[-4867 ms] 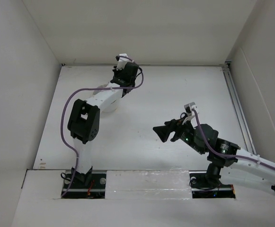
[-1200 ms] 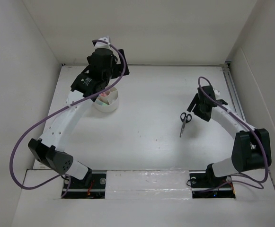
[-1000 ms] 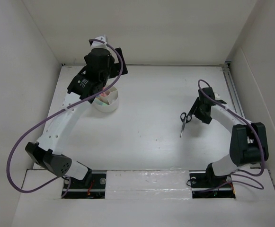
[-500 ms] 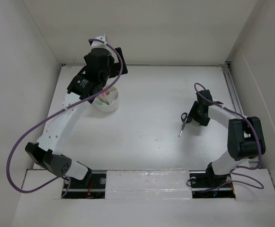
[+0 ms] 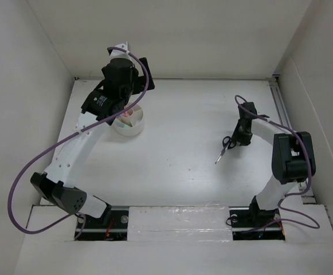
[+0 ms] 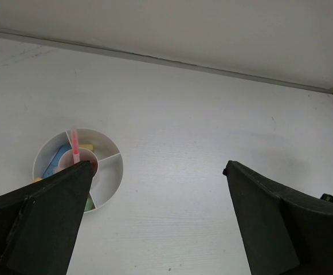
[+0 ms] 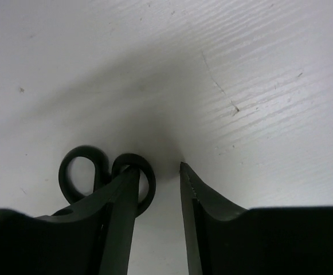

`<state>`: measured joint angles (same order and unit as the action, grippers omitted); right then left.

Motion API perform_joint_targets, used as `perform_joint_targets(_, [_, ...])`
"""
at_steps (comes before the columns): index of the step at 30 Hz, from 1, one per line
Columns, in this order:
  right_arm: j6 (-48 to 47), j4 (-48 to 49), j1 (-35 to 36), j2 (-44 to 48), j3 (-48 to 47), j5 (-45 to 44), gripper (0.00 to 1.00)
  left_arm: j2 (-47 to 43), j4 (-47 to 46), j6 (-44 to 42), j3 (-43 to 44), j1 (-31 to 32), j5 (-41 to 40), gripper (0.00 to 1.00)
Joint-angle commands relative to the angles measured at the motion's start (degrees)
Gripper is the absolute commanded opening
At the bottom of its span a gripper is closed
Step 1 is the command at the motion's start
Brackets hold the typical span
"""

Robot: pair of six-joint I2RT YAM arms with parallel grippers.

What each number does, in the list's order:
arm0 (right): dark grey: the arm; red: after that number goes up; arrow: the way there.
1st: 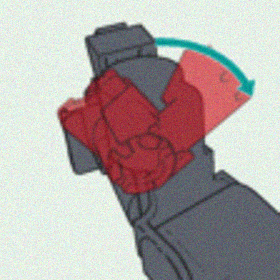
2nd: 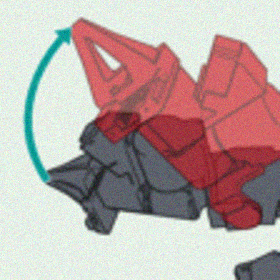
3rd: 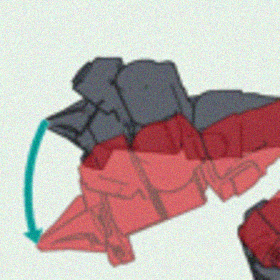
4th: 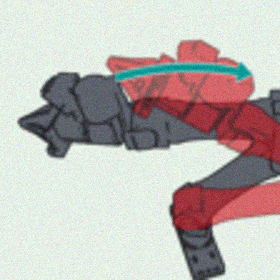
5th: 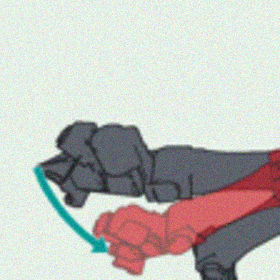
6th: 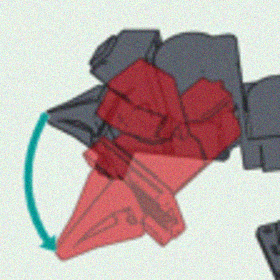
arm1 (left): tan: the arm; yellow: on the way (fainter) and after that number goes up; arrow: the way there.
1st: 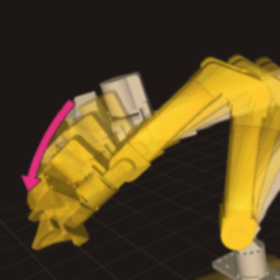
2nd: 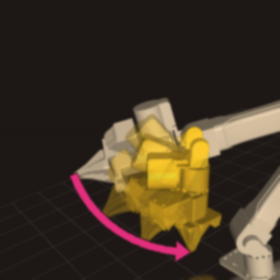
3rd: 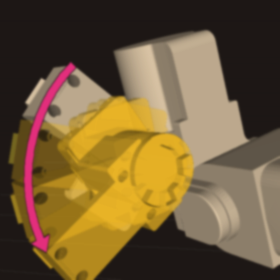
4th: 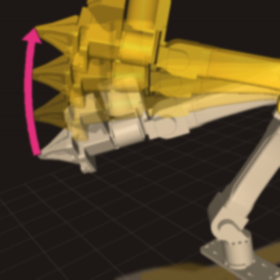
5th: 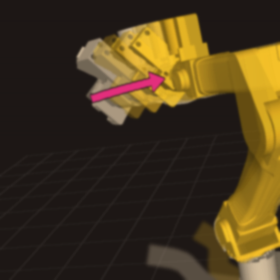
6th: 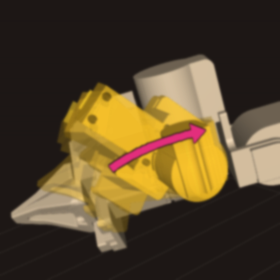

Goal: Sort the stationery into containers
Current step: Pick up the scissors from the center of the board.

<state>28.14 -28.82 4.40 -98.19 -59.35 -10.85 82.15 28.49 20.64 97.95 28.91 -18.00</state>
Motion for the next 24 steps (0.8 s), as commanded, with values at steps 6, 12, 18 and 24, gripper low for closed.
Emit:
perform_joint_targets(6, [-4.8,-2.0,-2.3,-3.3,-4.5,7.2,0.25,-1.5,-2.0,-0.4,-0.6,0.2,0.2,1.0])
perform_joint_targets(12, [-6.1,-0.9,-2.3,-4.0,-5.0,8.4,0.0,-0.9,-2.0,-0.4,-0.6,0.2,2.2,1.0])
perform_joint_targets(18, [-5.4,10.8,-0.3,3.6,0.2,17.2,0.0,-1.5,-7.2,-4.7,-4.2,0.2,13.7,1.0])
perform_joint_targets(24, [-7.6,12.9,7.0,14.9,-1.5,12.9,0.0,1.5,-9.8,-10.2,-7.1,0.2,44.5,1.0])
